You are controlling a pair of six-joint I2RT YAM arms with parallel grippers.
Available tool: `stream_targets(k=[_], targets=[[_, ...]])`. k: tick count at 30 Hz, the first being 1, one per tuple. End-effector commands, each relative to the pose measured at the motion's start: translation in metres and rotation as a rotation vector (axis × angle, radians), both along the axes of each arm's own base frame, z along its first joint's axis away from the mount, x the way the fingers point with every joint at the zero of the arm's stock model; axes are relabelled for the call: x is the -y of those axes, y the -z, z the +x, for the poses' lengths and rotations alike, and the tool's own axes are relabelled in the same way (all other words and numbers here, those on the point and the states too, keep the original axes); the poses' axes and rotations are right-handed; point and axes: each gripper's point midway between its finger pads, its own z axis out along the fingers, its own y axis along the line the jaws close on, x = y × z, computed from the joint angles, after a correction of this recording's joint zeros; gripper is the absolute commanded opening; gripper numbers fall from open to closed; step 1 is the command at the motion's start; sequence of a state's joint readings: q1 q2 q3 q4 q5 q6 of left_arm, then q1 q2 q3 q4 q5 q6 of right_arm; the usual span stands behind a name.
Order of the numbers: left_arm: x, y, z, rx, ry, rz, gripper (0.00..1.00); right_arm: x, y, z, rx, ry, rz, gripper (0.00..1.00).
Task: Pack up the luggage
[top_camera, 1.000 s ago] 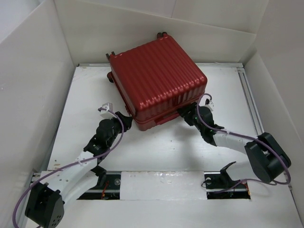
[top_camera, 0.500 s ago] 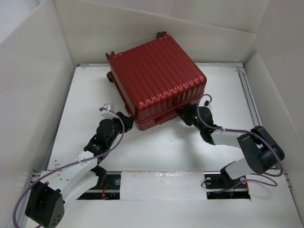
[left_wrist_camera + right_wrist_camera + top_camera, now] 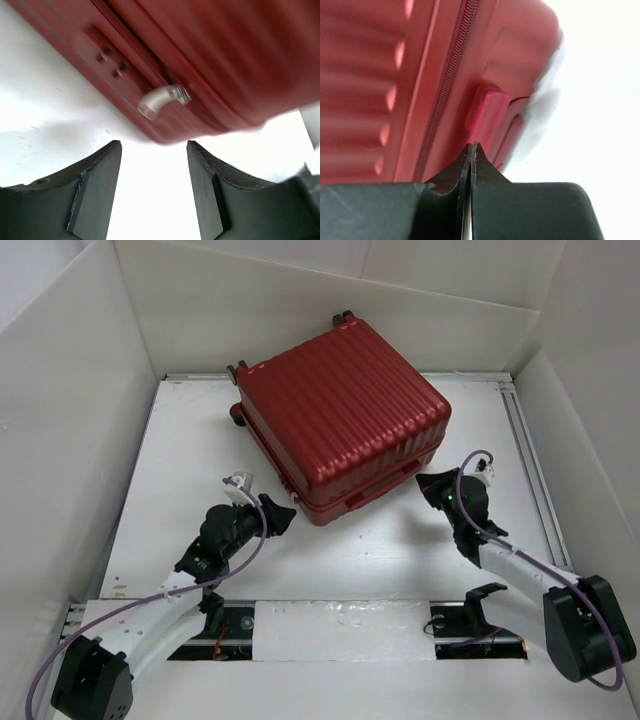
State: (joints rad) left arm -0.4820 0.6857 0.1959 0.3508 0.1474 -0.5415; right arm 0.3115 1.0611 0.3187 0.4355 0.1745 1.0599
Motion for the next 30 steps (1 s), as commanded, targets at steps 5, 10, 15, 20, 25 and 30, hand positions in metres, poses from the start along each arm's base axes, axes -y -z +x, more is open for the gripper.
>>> stream_targets(k=[5,10,15,20,25,30], targets=[[0.015,-0.028,-0.003,0.18,0.127,-0.014,0.49,0.011,0.0,0.003,-0.008,-0.053,-0.099,0.0],[0.007,-0.05,0.015,0.236,0.033,-0.02,0.49,-0.01,-0.007,-0.005,-0.005,-0.165,-0.094,0.43],[0.013,-0.057,0.016,0.232,0.046,-0.067,0.49,-0.041,-0.008,-0.016,-0.004,-0.24,-0.096,0.74],[0.012,-0.049,0.017,0.205,0.035,-0.051,0.48,-0.05,-0.003,0.008,-0.02,-0.239,-0.1,0.62],[0.011,-0.05,0.019,0.198,0.026,-0.046,0.48,-0.051,0.006,0.033,-0.056,-0.205,-0.108,0.6],[0.01,-0.044,0.022,0.174,0.018,-0.032,0.47,-0.04,0.044,0.045,-0.166,-0.148,-0.066,0.37]])
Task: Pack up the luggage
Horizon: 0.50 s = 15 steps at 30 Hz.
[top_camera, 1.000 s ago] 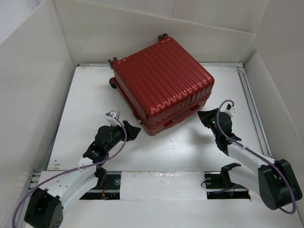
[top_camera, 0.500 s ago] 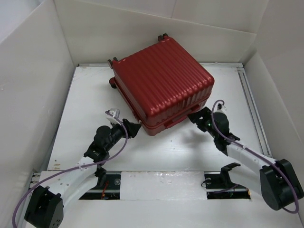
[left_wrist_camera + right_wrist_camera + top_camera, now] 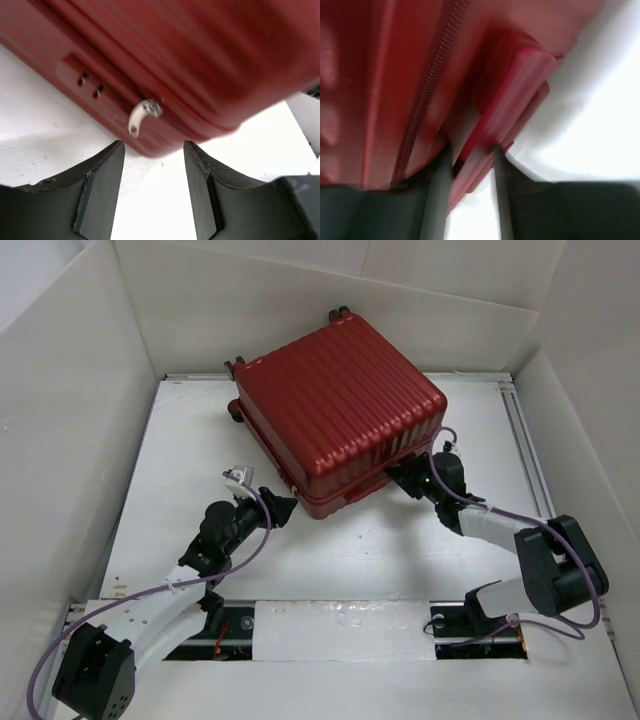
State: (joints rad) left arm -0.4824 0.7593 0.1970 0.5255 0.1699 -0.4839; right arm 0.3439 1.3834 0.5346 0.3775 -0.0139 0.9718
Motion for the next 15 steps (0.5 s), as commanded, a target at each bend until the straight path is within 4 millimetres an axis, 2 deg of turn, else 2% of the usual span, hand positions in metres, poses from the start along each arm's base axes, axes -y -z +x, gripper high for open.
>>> stream_targets(k=[1,2,3,4,5,7,8,10,11,12,14,15], targets=[[0.001,-0.025,0.009,0.054,-0.016,-0.029,0.47,0.022,0.022,0.018,-0.021,0.115,-0.001,0.19],[0.0,-0.022,0.009,0.047,-0.025,-0.023,0.47,0.032,0.019,0.022,0.004,0.157,0.036,0.1],[0.0,-0.02,0.009,0.038,-0.025,-0.019,0.47,0.038,0.035,0.009,-0.033,0.156,0.048,0.02],[0.0,-0.02,0.009,0.038,-0.025,-0.019,0.47,0.046,0.041,0.005,-0.038,0.168,0.052,0.0],[0.001,-0.02,0.008,0.038,-0.015,-0.02,0.47,0.056,0.027,0.008,0.021,0.188,0.091,0.0],[0.004,-0.017,0.005,0.033,0.011,-0.012,0.48,0.062,0.024,0.0,0.029,0.195,0.1,0.0],[0.004,-0.017,0.005,0.033,0.011,-0.012,0.48,0.063,0.01,-0.001,0.059,0.194,0.108,0.0],[0.008,-0.015,0.002,0.023,0.038,-0.012,0.48,0.084,0.013,-0.008,0.034,0.261,0.058,0.0],[0.008,-0.015,0.002,0.023,0.039,-0.012,0.48,0.09,-0.008,-0.009,0.089,0.277,0.06,0.0],[0.009,-0.015,0.001,0.022,0.048,-0.013,0.48,0.096,-0.01,-0.013,0.097,0.282,0.042,0.0],[0.019,-0.024,-0.002,0.051,0.067,-0.005,0.49,0.115,-0.012,-0.022,0.088,0.327,0.017,0.0],[0.033,-0.023,-0.009,0.062,0.085,0.023,0.5,0.128,-0.019,-0.029,0.107,0.349,0.001,0.0]])
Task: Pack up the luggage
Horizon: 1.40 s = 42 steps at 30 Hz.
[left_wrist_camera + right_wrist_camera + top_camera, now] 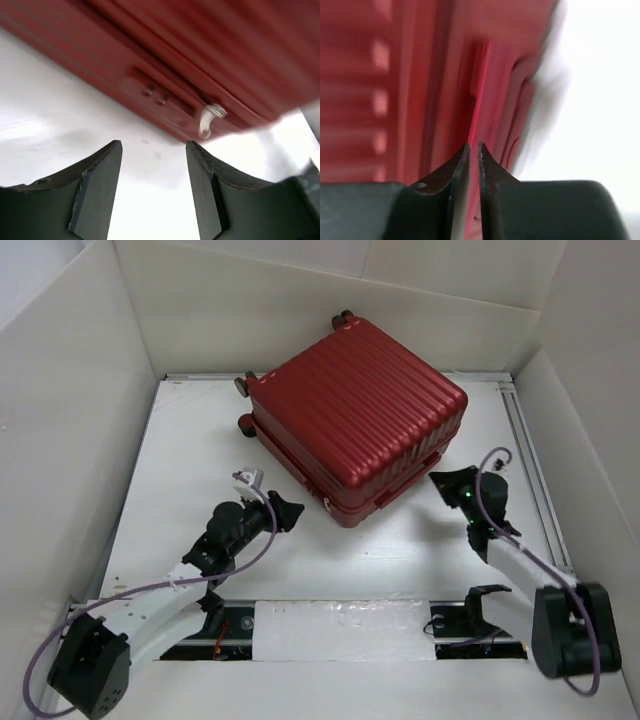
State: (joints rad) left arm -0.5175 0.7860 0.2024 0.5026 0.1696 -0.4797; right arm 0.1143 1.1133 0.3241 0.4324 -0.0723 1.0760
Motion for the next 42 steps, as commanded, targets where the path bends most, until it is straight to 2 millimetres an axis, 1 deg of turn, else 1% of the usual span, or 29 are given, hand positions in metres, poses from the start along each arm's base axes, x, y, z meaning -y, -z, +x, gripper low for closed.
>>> stream_targets(k=[1,2,4,5,6,7,11,13,14,15,17,18,19,20,21,22,24,26,27,29,30,32,35,36,37,39,40,41,42], targets=[[0.033,-0.033,-0.007,0.092,0.06,0.008,0.5,0.055,-0.003,-0.012,0.012,0.143,-0.145,0.0],[0.041,-0.033,-0.01,0.1,0.067,0.035,0.52,0.059,-0.006,-0.015,0.015,0.146,-0.152,0.0],[0.071,-0.036,-0.029,0.105,0.119,0.079,0.53,0.063,-0.013,-0.021,0.04,0.139,-0.176,0.0],[0.069,-0.037,-0.025,0.118,0.056,0.112,0.53,0.065,-0.01,-0.023,0.031,0.136,-0.181,0.0],[0.077,-0.046,-0.025,0.132,0.048,0.108,0.53,0.063,-0.013,-0.023,0.04,0.127,-0.177,0.0],[0.083,-0.039,-0.03,0.12,0.06,0.137,0.53,0.063,-0.01,-0.024,0.031,0.122,-0.187,0.0],[0.075,-0.033,-0.022,0.084,-0.016,0.159,0.53,0.049,-0.011,-0.026,0.037,0.019,-0.19,0.02],[0.065,-0.038,-0.017,0.092,-0.077,0.154,0.53,0.033,-0.018,-0.026,0.059,-0.066,-0.182,0.14],[0.063,-0.041,-0.016,0.098,-0.089,0.148,0.53,0.028,-0.018,-0.027,0.065,-0.094,-0.195,0.3],[0.06,-0.046,-0.014,0.103,-0.11,0.148,0.53,0.017,-0.022,-0.028,0.07,-0.132,-0.202,0.38],[0.06,-0.057,-0.01,0.119,-0.12,0.151,0.54,0.015,-0.027,-0.024,0.067,-0.124,-0.228,0.5],[0.06,-0.049,-0.008,0.101,-0.128,0.192,0.54,0.009,-0.028,-0.024,0.065,-0.14,-0.248,0.51],[0.059,-0.048,-0.005,0.093,-0.137,0.207,0.54,0.011,-0.026,-0.021,0.052,-0.138,-0.266,0.53],[0.063,-0.053,-0.002,0.096,-0.135,0.217,0.54,0.007,-0.033,-0.016,0.062,-0.149,-0.266,0.53],[0.065,-0.044,-0.001,0.079,-0.131,0.251,0.54,0.007,-0.024,-0.013,0.024,-0.159,-0.278,0.54],[0.062,-0.041,0.003,0.07,-0.147,0.271,0.54,0.0,-0.022,-0.012,0.019,-0.188,-0.289,0.55],[0.067,-0.037,0.003,0.051,-0.138,0.279,0.54,-0.003,-0.025,-0.002,0.014,-0.195,-0.302,0.55],[0.065,-0.033,0.007,0.039,-0.148,0.298,0.54,-0.003,-0.015,0.007,-0.025,-0.19,-0.326,0.55],[0.065,-0.034,0.01,0.033,-0.16,0.291,0.54,-0.009,-0.021,0.013,-0.014,-0.202,-0.326,0.55],[0.065,-0.034,0.01,0.033,-0.16,0.291,0.54,-0.011,-0.006,0.02,-0.073,-0.21,-0.335,0.53],[0.065,-0.034,0.011,0.038,-0.157,0.298,0.54,-0.01,-0.009,0.026,-0.07,-0.201,-0.338,0.53],[0.065,-0.037,0.011,0.039,-0.157,0.297,0.54,-0.011,0.001,0.03,-0.107,-0.198,-0.353,0.5],[0.065,-0.039,0.012,0.049,-0.151,0.315,0.54,-0.017,-0.003,0.036,-0.124,-0.186,-0.416,0.47],[0.066,-0.039,0.011,0.047,-0.142,0.313,0.54,-0.02,0.004,0.03,-0.173,-0.196,-0.436,0.45],[0.067,-0.039,0.01,0.052,-0.13,0.321,0.53,-0.017,-0.004,0.037,-0.174,-0.169,-0.471,0.44],[0.067,-0.039,0.01,0.056,-0.127,0.329,0.53,-0.01,0.012,0.034,-0.267,-0.154,-0.515,0.39],[0.07,-0.037,0.01,0.054,-0.117,0.326,0.53,-0.009,0.015,0.033,-0.29,-0.151,-0.547,0.37],[0.071,-0.036,0.009,0.064,-0.095,0.343,0.53,-0.014,0.01,0.037,-0.289,-0.162,-0.55,0.31],[0.074,-0.038,0.008,0.073,-0.082,0.337,0.53,-0.012,0.018,0.038,-0.319,-0.154,-0.565,0.3]])
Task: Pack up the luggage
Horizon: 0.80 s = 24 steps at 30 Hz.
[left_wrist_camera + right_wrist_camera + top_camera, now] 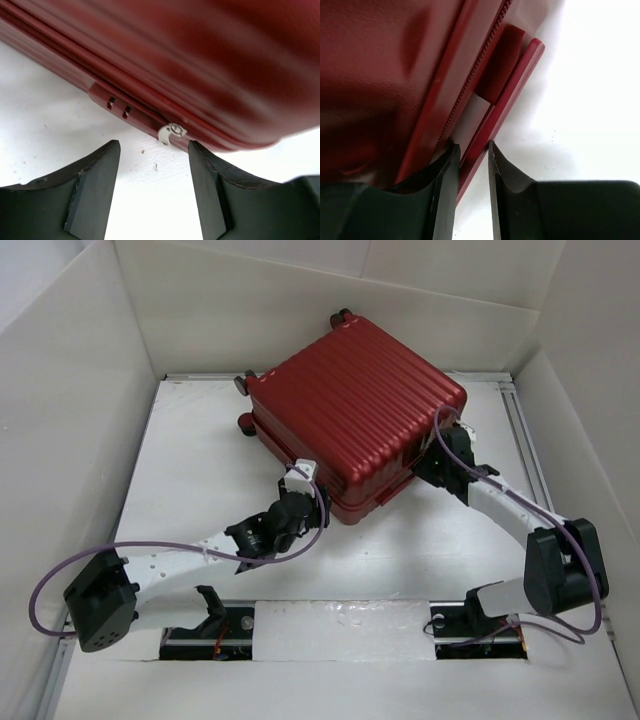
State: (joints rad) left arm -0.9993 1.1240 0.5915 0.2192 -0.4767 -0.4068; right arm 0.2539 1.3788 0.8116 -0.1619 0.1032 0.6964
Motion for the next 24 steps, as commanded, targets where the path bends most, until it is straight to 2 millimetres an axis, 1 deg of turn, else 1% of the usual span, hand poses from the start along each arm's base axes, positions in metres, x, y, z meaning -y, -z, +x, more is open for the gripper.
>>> stream_targets(k=[1,2,4,5,6,7,8,9,10,11,12,13,14,15,16,17,18,19,20,21,22,23,24], targets=[[0.017,-0.023,0.003,0.047,0.067,-0.03,0.52,0.002,0.009,0.01,-0.03,0.017,-0.104,0.3],[0.018,-0.023,0.002,0.047,0.082,-0.026,0.52,0.003,0.009,0.01,-0.029,0.024,-0.11,0.3],[0.025,-0.018,0.001,0.043,0.117,-0.014,0.52,0.002,0.023,0.007,-0.055,0.009,-0.092,0.39],[0.025,-0.017,0.001,0.043,0.117,-0.014,0.52,-0.001,0.021,0.009,-0.044,-0.002,-0.077,0.42],[0.027,-0.016,0.002,0.039,0.117,-0.009,0.52,0.002,0.025,0.008,-0.051,0.002,-0.071,0.43],[0.027,-0.013,0.003,0.038,0.121,0.007,0.52,0.0,0.028,0.008,-0.054,-0.004,-0.065,0.43],[0.03,-0.013,0.004,0.048,0.135,0.01,0.52,-0.001,0.031,0.007,-0.057,-0.011,-0.06,0.41],[0.031,-0.015,0.005,0.053,0.135,0.003,0.52,-0.003,0.032,0.006,-0.053,-0.021,-0.049,0.34],[0.031,-0.012,0.007,0.054,0.125,0.009,0.52,-0.004,0.032,0.006,-0.053,-0.021,-0.049,0.18],[0.034,-0.01,0.008,0.055,0.125,0.007,0.49,-0.003,0.029,0.006,-0.04,-0.021,-0.045,0.14],[0.03,-0.008,0.012,0.063,0.102,0.03,0.44,-0.003,0.029,0.006,-0.04,-0.021,-0.045,0.12],[0.03,-0.01,0.016,0.072,0.087,0.028,0.44,0.0,0.029,0.007,-0.04,-0.01,-0.045,0.12],[0.028,-0.005,0.018,0.073,0.074,0.054,0.43,0.001,0.029,0.005,-0.039,-0.01,-0.045,0.12],[0.026,-0.012,0.023,0.09,0.044,0.051,0.43,-0.001,0.027,0.006,-0.031,-0.016,-0.036,0.1],[0.024,-0.009,0.024,0.093,0.037,0.073,0.43,-0.003,0.027,0.006,-0.033,-0.024,-0.029,0.08],[0.025,-0.011,0.025,0.104,0.039,0.07,0.43,-0.002,0.031,0.003,-0.041,-0.031,-0.038,0.03],[0.024,-0.02,0.032,0.123,0.018,0.048,0.43,-0.002,0.03,0.005,-0.032,-0.031,-0.036,0.01],[0.023,-0.021,0.035,0.131,0.018,0.049,0.43,-0.004,0.028,0.006,-0.025,-0.037,-0.028,0.0],[0.024,-0.023,0.035,0.14,0.031,0.051,0.43,-0.003,0.032,0.003,-0.035,-0.037,-0.03,0.0],[0.021,-0.022,0.041,0.141,0.014,0.051,0.43,-0.005,0.029,0.003,-0.028,-0.045,-0.021,0.0],[0.021,-0.028,0.046,0.156,0.011,0.043,0.43,-0.005,0.029,0.003,-0.028,-0.045,-0.021,0.0],[0.021,-0.029,0.046,0.156,0.011,0.043,0.43,-0.004,0.033,-0.001,-0.038,-0.045,-0.023,0.0],[0.017,-0.033,0.052,0.167,-0.002,0.048,0.44,-0.005,0.032,0.001,-0.028,-0.052,-0.029,0.0]])
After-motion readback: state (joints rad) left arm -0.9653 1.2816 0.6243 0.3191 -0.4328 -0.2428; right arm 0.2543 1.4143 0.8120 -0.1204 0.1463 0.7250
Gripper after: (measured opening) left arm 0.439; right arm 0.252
